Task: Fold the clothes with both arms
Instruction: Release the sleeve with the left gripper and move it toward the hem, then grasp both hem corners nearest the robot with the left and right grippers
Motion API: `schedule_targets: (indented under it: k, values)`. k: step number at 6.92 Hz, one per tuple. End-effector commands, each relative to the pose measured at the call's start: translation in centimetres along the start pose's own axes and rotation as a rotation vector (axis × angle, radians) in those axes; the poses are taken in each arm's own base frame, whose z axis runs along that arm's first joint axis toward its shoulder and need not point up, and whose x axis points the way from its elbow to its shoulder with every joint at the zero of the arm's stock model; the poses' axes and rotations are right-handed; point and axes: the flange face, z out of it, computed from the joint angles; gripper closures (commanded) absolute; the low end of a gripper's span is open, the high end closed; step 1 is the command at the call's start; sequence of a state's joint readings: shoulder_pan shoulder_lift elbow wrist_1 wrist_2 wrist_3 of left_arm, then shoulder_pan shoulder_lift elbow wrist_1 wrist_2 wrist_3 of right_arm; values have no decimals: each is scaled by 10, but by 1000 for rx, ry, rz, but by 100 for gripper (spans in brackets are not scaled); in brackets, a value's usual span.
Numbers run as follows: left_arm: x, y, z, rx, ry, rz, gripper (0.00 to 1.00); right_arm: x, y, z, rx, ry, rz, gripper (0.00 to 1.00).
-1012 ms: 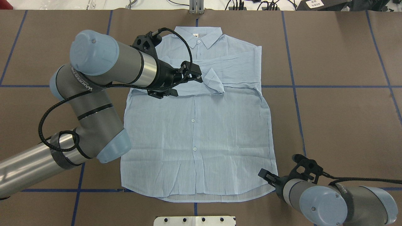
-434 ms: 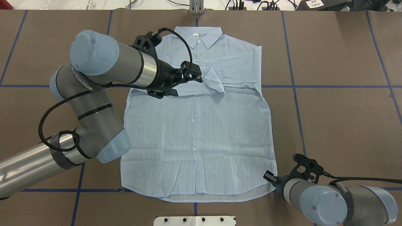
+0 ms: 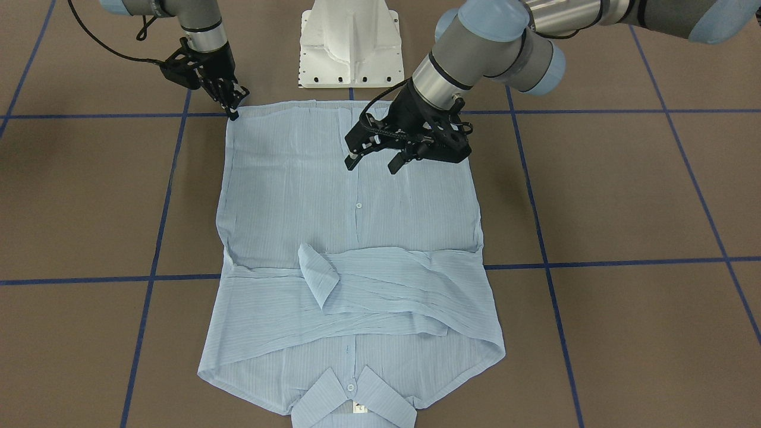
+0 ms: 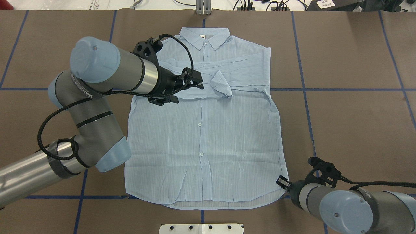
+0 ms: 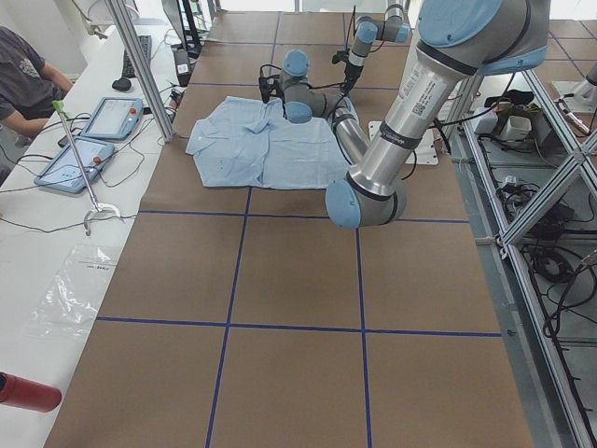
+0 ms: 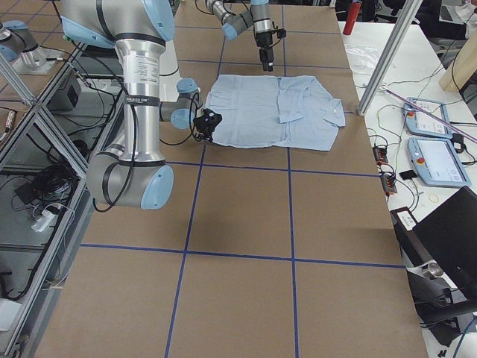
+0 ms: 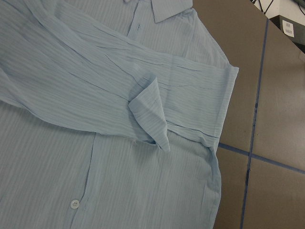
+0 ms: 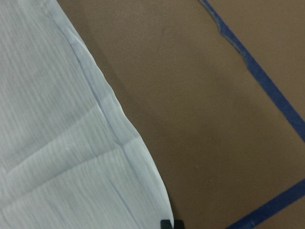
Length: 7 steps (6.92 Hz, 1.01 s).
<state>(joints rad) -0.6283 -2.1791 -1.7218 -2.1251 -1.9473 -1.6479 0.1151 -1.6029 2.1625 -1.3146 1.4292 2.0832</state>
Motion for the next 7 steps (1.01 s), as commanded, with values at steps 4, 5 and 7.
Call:
schedule_targets:
  k: [4,5,7]
  values:
    - [-150,145,-1,86,-319,-17,5,-9,-3,-17,-12,-34,11,100]
    - [-171,163,8,93,-374,-20,8,-9,-2,-16,-11,-33,11,100]
    - [-203,192,15,56,-440,-43,20,-10,-2,-17,-13,-36,11,100]
